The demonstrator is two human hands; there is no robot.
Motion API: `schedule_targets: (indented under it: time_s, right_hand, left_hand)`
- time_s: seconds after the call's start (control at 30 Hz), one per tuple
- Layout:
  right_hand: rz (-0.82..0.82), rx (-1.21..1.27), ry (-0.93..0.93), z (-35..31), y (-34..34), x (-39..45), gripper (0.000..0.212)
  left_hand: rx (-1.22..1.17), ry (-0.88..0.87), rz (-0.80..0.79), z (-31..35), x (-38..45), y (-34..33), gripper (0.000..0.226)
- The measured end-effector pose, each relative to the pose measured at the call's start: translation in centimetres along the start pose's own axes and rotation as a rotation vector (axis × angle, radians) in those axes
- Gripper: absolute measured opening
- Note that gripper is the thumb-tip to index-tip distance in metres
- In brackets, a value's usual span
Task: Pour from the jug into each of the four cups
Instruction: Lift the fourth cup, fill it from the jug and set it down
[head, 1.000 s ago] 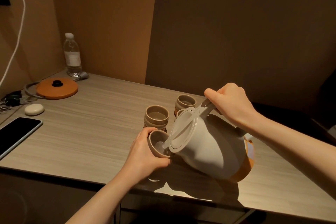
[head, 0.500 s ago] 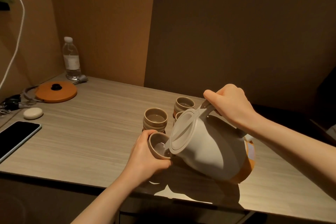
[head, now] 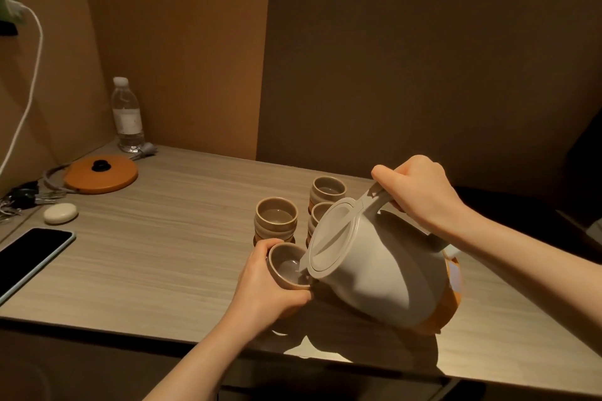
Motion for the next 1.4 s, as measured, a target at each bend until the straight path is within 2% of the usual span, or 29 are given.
schedule_targets:
  time_s: [0.3, 0.8, 1.0, 1.17, 1.4]
  right_hand:
    - [0.037, 0.180, -0.089, 2.4, 1.9, -1.0, 0.047]
    - [0.183, 0.637, -0.371, 6.0, 5.6, -3.7, 0.033]
    - [0.274, 0.744, -0.440, 7.2, 6.1, -4.1, 0.042]
    - [0.306, 0.821, -0.482, 8.1, 6.5, -3.7, 0.036]
    - [0.321, 0.883, -0.498, 8.9, 6.8, -2.3, 0.040]
  left_hand:
    - [-0.030, 0.002, 0.019, 1.3, 0.0, -0.5, 0.084]
    - [-0.045, -0.033, 0.033, 5.3, 1.2, -2.0, 0.086]
    - [-0.068, 0.003, 0.058, 6.1, 2.5, -2.5, 0.087]
    - [-0.081, -0.001, 0.082, 7.3, 3.7, -2.7, 0.083]
    - [-0.085, -0.016, 0.080, 9.0, 6.3, -3.0, 0.082]
Point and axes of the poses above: each hand's wrist, its own x-axis towards the middle knuckle, its own y-axis out of the back of the hand, z = x × y, the point moved 1 cm from there along x, towards the middle knuckle, and after that the axes turned 3 degrees about -y, right-handed, at the moved point
